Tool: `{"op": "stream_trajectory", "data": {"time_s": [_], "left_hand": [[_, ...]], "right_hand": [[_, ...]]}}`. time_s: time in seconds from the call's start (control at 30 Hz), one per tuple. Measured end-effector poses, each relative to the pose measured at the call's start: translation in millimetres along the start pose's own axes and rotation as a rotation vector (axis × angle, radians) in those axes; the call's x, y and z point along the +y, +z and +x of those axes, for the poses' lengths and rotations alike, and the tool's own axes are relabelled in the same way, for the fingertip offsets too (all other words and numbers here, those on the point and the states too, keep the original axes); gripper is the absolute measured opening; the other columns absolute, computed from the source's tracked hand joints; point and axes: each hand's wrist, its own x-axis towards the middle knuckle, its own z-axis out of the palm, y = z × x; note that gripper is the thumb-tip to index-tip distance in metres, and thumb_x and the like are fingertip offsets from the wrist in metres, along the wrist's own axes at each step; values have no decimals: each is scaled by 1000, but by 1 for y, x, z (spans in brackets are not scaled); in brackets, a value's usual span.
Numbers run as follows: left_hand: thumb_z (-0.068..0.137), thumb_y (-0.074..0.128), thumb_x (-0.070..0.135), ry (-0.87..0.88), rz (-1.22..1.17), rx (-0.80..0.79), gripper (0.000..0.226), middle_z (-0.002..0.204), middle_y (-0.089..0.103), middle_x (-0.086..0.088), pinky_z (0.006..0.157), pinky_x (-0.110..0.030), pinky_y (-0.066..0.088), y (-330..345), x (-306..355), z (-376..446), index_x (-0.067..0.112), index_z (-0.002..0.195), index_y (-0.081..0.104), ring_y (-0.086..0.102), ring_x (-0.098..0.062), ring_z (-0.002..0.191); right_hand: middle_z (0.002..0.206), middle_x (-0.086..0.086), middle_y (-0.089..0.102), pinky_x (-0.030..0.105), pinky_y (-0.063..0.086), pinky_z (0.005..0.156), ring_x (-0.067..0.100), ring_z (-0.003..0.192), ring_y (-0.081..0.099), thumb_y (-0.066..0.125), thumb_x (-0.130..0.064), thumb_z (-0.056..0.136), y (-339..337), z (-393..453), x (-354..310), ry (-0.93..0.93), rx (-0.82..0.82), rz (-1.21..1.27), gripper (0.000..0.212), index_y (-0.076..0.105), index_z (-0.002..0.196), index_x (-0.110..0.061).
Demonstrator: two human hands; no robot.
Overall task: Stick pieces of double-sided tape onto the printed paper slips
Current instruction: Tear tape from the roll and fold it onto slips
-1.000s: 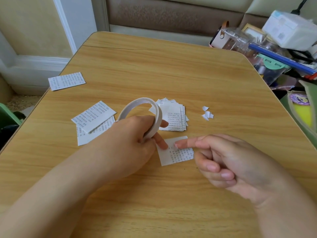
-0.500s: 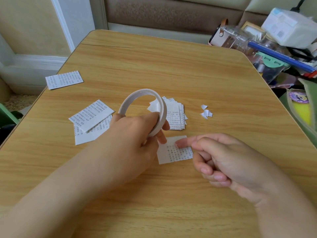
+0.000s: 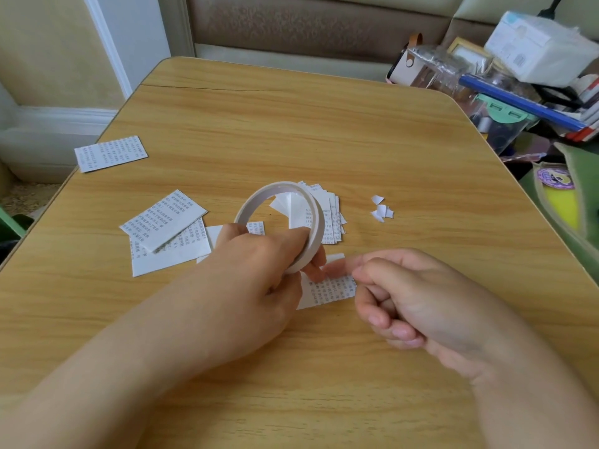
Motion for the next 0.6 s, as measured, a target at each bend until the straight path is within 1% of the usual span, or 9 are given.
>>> {"op": "stream_trajectory", "data": {"time_s": [0.1, 0.17, 0.2, 0.27, 0.33, 0.4, 0.47, 0.53, 0.6], "left_hand": [[88, 33, 15, 24, 103, 5, 32, 88, 66, 22, 78, -2, 30, 1, 4, 0, 39, 101, 49, 45, 1, 88], [73, 44, 6, 66, 216, -23, 35, 78, 68, 22, 71, -9, 33, 1, 5, 0, 32, 92, 56, 51, -1, 58], [67, 47, 5, 86, 232, -2, 34, 72, 68, 20, 72, -14, 30, 3, 4, 0, 29, 87, 58, 52, -4, 51], [67, 47, 5, 81, 279, -7, 30, 65, 66, 12, 71, -28, 27, 6, 1, 0, 26, 85, 58, 57, -17, 50], [72, 39, 10, 38, 287, -52, 29, 70, 68, 8, 79, -30, 25, 6, 1, 3, 27, 90, 56, 60, -19, 57], [74, 35, 11, 62, 260, -44, 31, 77, 70, 10, 84, -33, 24, 9, -2, 3, 27, 93, 55, 59, -11, 57], [72, 39, 5, 81, 201, -11, 33, 78, 69, 18, 82, -32, 25, 9, -2, 3, 27, 90, 57, 45, 6, 49], [70, 42, 2, 94, 187, 25, 36, 75, 64, 27, 79, -27, 26, 11, -4, 3, 29, 88, 56, 36, 14, 47], [68, 45, 2, 95, 203, 35, 36, 65, 56, 32, 76, -22, 29, 9, -2, 2, 31, 86, 56, 33, 13, 44]], "right_hand": [[46, 0, 42, 17, 20, 35, 8, 36, 25, 39, -11, 95, 0, 0, 0, -2, -5, -16, 26, 64, 104, -12], [46, -1, 43, 19, 21, 35, 8, 36, 27, 39, -10, 95, 0, 0, 0, -1, 1, -35, 27, 64, 105, -12], [47, -1, 43, 19, 21, 36, 8, 37, 27, 39, -10, 95, 0, 1, 1, -3, 12, -55, 27, 64, 104, -13], [47, -4, 46, 19, 25, 37, 8, 37, 30, 38, -11, 94, 2, 2, 4, -19, 53, -142, 29, 65, 101, -20], [48, -8, 50, 21, 31, 42, 7, 38, 36, 37, -15, 92, 5, 5, 8, -68, 136, -301, 31, 65, 96, -29], [53, -9, 53, 21, 35, 46, 4, 38, 40, 39, -22, 90, 5, 6, 12, -151, 261, -493, 29, 62, 102, -34], [55, -10, 49, 16, 31, 45, 3, 44, 45, 41, -24, 89, 2, 6, 14, -220, 393, -712, 34, 56, 118, -36], [46, -10, 47, 16, 35, 45, 3, 47, 46, 43, -22, 89, -3, 4, 14, -256, 441, -775, 41, 52, 126, -35], [43, -16, 48, 18, 39, 49, 6, 45, 46, 45, -21, 87, -9, 0, 13, -300, 430, -769, 37, 58, 119, -36]]}}
